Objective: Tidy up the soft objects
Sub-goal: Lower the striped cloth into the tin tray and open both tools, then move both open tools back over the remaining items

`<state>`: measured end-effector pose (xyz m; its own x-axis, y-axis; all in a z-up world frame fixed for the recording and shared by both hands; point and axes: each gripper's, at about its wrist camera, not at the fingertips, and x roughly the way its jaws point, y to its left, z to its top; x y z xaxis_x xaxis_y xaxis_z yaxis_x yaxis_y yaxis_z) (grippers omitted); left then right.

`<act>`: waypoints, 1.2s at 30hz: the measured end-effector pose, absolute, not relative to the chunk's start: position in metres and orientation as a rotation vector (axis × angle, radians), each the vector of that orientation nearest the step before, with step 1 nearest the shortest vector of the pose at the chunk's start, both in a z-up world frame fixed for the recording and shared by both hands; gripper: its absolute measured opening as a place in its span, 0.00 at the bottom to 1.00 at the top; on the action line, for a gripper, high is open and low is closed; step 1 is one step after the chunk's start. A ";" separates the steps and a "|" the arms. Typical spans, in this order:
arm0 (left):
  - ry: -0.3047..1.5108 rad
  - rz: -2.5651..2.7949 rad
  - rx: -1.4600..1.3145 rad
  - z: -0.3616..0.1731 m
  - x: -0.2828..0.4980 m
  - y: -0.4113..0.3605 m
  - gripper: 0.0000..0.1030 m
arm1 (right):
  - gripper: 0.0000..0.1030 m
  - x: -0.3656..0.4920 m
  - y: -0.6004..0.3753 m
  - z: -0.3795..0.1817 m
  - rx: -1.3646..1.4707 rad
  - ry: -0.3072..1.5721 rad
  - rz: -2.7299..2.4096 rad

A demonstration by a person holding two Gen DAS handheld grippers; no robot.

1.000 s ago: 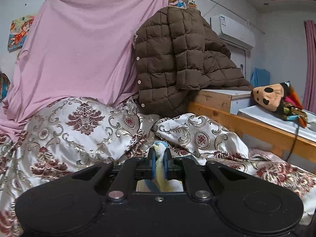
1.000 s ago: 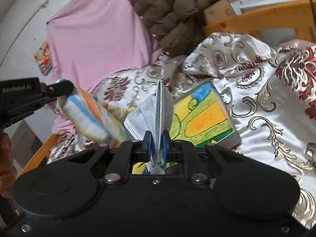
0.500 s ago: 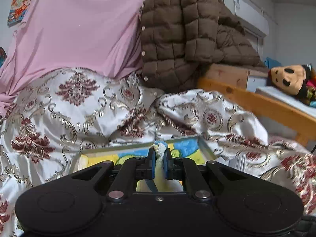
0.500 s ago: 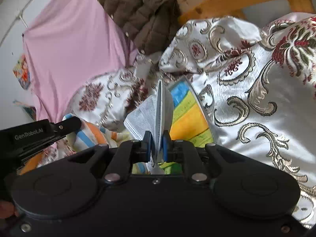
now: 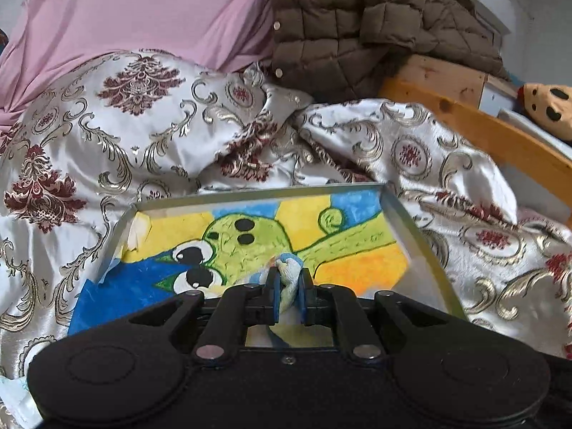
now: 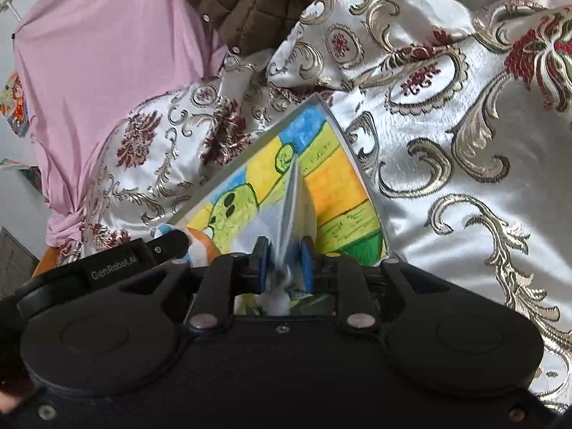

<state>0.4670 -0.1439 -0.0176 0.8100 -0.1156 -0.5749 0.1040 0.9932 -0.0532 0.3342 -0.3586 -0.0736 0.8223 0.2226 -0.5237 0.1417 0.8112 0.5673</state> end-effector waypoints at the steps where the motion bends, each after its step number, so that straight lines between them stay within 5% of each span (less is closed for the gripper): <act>1: 0.621 -0.114 -0.015 -0.019 0.467 -0.144 0.12 | 0.17 0.339 -0.357 -0.078 0.629 0.625 0.036; 8: 0.638 -0.086 -0.038 -0.017 0.462 -0.136 0.35 | 0.37 0.325 -0.352 -0.070 0.641 0.621 0.023; 12: 0.615 -0.065 -0.054 -0.005 0.452 -0.126 0.56 | 0.51 0.309 -0.355 -0.052 0.632 0.597 0.004; 27: 0.380 -0.016 -0.026 0.068 0.348 -0.103 0.92 | 0.86 0.235 -0.348 0.039 0.517 0.432 0.038; 36: 0.260 -0.025 -0.094 0.097 0.261 -0.083 0.99 | 0.99 0.151 -0.330 0.089 0.423 0.306 0.080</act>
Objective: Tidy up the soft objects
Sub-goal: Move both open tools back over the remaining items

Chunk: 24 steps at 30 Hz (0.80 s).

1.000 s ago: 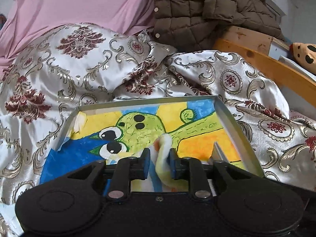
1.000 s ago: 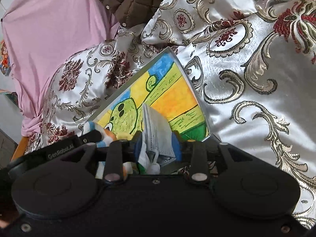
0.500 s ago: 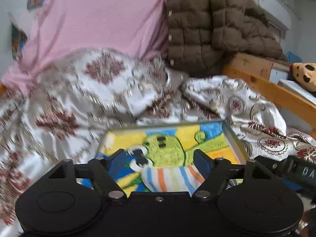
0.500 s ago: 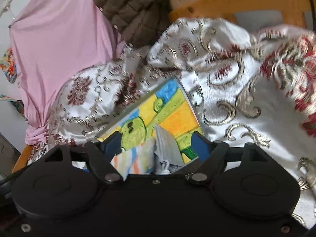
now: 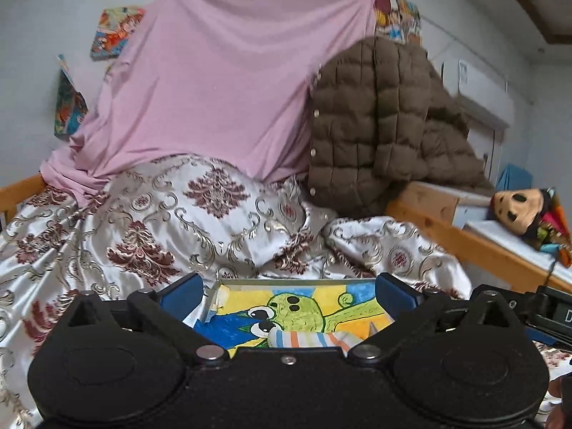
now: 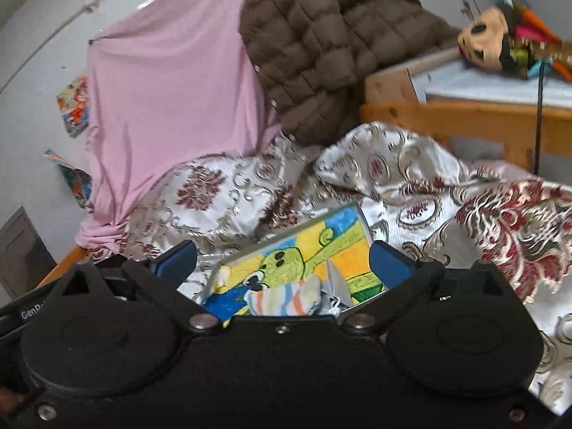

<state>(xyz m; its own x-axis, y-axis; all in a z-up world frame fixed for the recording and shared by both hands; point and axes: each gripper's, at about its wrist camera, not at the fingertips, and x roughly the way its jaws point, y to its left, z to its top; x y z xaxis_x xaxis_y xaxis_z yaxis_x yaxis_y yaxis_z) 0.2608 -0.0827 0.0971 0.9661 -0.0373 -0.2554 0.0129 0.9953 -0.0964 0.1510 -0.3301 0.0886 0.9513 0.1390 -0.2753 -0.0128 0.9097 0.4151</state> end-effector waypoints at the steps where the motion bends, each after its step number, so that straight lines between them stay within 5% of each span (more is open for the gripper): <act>1: 0.253 -0.030 -0.098 0.099 0.252 -0.080 0.99 | 0.99 0.142 -0.327 0.093 0.414 0.296 0.080; 24: 0.253 -0.044 -0.060 0.070 0.079 -0.025 0.99 | 1.00 -0.047 -0.279 0.096 0.248 0.261 0.071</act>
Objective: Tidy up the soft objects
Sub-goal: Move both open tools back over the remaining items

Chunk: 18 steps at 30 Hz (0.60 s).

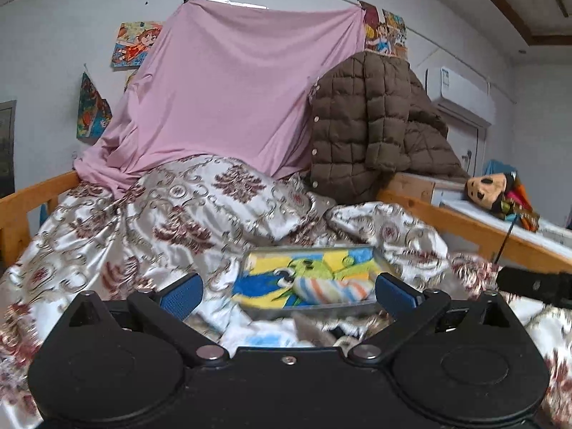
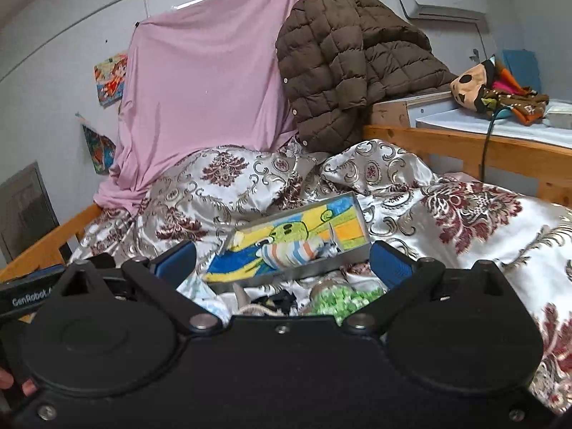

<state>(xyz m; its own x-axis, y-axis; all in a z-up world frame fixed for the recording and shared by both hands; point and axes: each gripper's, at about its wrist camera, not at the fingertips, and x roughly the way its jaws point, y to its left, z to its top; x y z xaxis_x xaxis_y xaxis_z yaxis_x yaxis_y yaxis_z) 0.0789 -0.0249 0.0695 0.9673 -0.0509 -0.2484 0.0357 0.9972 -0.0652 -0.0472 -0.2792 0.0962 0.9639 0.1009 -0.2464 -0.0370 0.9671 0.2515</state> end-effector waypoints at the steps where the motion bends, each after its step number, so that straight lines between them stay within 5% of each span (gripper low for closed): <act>1: 0.260 -0.041 -0.054 0.067 0.074 -0.022 0.99 | 1.00 -0.054 -0.277 0.094 0.237 0.268 0.065; 18: 0.492 -0.124 -0.090 0.018 0.039 0.009 0.99 | 1.00 -0.126 -0.256 0.075 0.162 0.434 -0.025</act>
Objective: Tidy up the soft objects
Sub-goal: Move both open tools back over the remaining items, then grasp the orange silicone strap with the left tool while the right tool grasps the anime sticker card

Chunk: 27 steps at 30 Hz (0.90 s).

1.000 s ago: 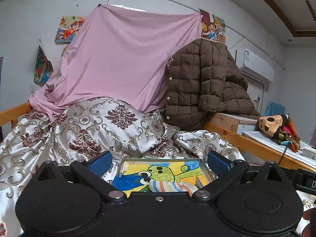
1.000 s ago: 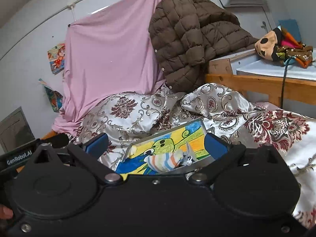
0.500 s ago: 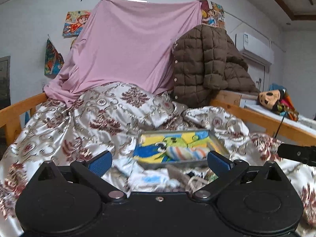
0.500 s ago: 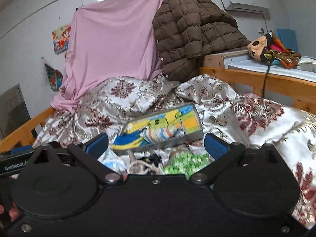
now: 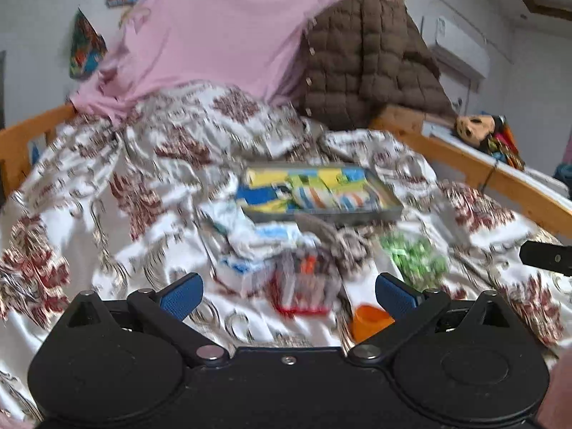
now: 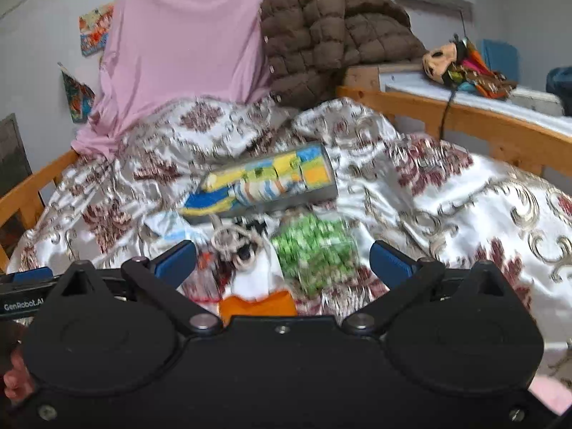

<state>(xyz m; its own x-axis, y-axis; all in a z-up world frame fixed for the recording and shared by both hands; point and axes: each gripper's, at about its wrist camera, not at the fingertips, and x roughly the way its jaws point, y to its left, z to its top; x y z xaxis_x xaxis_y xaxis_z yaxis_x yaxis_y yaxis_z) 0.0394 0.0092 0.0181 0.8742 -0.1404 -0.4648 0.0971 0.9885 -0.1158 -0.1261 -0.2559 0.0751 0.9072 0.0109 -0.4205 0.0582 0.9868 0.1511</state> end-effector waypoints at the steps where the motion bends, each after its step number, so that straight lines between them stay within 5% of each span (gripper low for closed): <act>1: 0.505 -0.135 -0.089 0.016 0.040 0.009 0.99 | 1.00 -0.127 -0.255 0.074 0.159 0.455 -0.028; 27: 0.748 -0.200 -0.087 -0.022 0.067 -0.007 0.99 | 0.99 -0.081 -0.219 0.043 -0.045 0.846 0.014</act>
